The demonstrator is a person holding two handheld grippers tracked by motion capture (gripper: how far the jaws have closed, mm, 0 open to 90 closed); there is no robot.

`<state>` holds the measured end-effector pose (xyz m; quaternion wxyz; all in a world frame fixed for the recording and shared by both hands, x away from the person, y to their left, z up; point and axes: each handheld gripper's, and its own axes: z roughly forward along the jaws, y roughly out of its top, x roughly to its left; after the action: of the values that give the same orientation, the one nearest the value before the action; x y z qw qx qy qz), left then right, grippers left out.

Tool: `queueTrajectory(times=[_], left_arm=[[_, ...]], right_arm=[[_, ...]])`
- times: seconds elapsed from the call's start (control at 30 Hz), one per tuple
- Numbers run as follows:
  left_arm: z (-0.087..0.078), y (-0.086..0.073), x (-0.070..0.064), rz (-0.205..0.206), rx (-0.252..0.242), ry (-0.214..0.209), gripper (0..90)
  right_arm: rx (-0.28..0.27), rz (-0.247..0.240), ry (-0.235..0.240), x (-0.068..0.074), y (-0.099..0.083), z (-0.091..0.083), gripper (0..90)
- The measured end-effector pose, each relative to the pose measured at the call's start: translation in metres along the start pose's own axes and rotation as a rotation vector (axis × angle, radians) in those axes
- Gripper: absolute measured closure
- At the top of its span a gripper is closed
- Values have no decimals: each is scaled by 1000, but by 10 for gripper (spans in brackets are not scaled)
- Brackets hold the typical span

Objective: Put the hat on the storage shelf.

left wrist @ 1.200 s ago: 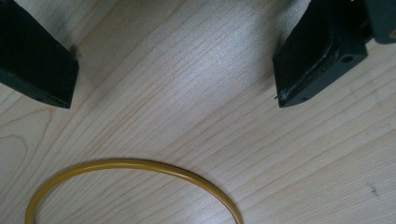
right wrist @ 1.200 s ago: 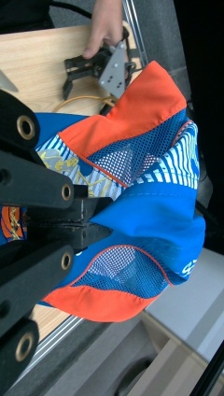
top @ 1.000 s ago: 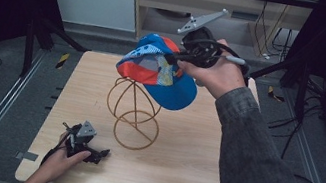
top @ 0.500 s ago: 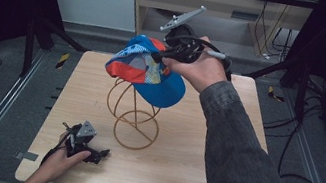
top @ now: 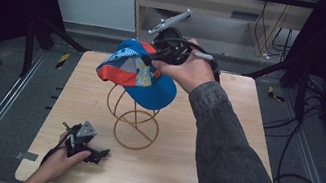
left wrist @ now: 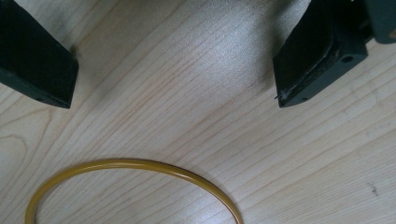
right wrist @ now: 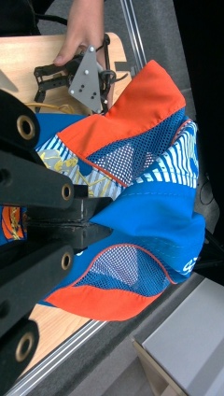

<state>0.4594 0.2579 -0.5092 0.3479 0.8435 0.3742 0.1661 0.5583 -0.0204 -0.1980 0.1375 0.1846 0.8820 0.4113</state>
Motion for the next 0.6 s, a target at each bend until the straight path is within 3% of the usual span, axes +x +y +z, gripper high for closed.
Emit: queueTrajectory(times=[0.6], left_arm=[[0, 0, 0, 0, 2, 1, 0]], right_arm=[[88, -27, 30, 11, 6, 39, 895]])
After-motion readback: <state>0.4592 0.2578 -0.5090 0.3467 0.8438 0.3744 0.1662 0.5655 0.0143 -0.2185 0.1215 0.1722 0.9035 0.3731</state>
